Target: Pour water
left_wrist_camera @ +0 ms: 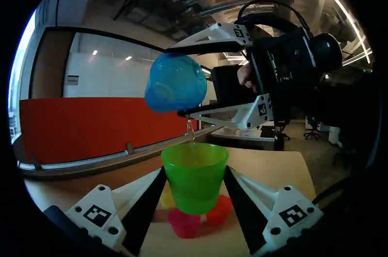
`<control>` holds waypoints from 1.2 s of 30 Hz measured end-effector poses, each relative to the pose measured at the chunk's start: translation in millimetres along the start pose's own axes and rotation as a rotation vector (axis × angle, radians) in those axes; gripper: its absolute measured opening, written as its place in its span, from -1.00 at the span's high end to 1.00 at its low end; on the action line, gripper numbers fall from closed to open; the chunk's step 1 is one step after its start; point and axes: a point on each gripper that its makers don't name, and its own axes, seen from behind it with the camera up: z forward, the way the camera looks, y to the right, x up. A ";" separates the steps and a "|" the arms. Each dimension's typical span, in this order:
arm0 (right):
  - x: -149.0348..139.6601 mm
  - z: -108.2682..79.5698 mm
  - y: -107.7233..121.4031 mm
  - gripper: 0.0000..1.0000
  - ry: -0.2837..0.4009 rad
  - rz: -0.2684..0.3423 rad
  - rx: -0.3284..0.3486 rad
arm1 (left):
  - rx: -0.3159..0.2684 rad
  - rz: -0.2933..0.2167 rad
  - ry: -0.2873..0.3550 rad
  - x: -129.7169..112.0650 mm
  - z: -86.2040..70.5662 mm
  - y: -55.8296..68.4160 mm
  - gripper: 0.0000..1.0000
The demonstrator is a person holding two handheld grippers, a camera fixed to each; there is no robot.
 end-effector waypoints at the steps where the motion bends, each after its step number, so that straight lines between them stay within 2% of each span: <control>1: -0.1 0.0 0.3 -0.89 0.000 -0.002 0.000 | 0.000 0.000 0.000 -0.1 0.1 0.0 -0.66; 36: -6.2 5.6 5.4 -0.88 -0.024 -0.115 0.002 | 0.011 0.003 0.005 -2.2 -1.9 -5.8 -0.66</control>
